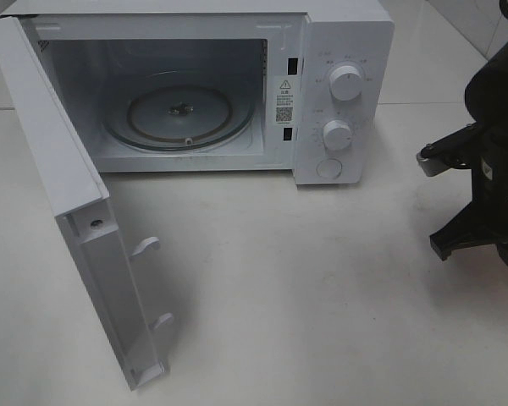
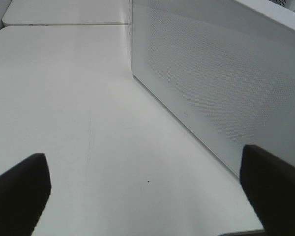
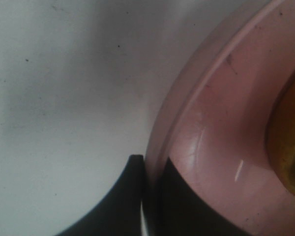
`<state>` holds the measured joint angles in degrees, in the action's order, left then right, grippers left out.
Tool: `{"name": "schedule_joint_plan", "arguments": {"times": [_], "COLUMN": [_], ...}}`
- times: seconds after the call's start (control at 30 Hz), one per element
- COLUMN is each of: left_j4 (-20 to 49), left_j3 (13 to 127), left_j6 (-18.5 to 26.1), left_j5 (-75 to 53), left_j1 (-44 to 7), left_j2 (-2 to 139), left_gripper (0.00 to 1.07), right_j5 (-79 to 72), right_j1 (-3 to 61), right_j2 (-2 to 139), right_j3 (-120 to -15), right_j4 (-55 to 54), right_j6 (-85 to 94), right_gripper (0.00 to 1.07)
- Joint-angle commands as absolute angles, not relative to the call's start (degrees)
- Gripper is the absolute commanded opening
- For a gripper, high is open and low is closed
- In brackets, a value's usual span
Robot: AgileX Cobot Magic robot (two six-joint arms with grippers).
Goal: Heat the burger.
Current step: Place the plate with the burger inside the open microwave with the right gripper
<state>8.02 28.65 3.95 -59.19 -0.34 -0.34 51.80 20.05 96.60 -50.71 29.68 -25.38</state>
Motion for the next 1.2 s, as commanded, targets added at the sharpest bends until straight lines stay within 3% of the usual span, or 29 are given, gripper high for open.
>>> {"name": "schedule_joint_plan", "arguments": {"times": [0.03,0.43,0.67,1.2], "left_j4": [8.3,8.3,8.3,8.3], "left_j3": [28.4,28.4,28.4,28.4], "left_j6": [3.7,3.7,3.7,3.7], "left_j5": [-58.9,-58.9,-58.9,-58.9], "left_j1": [-0.6,-0.6,-0.6,-0.6], "left_j2": [-1.5,-1.5,-1.5,-1.5], "left_gripper": [1.00,1.00,1.00,1.00], "right_j5": [54.8,58.6,60.7,63.9], "right_j1": [21.9,30.1,38.8,51.1], "right_j2": [93.4,85.6,81.6,81.4], "right_j3": [-48.4,-45.0,-44.1,-44.1], "right_j4": [32.8,33.1,33.0,33.0], "right_j6": [-26.4,-26.8,-27.6,-30.0], "right_gripper": [0.00,0.00,0.00,0.00]}}
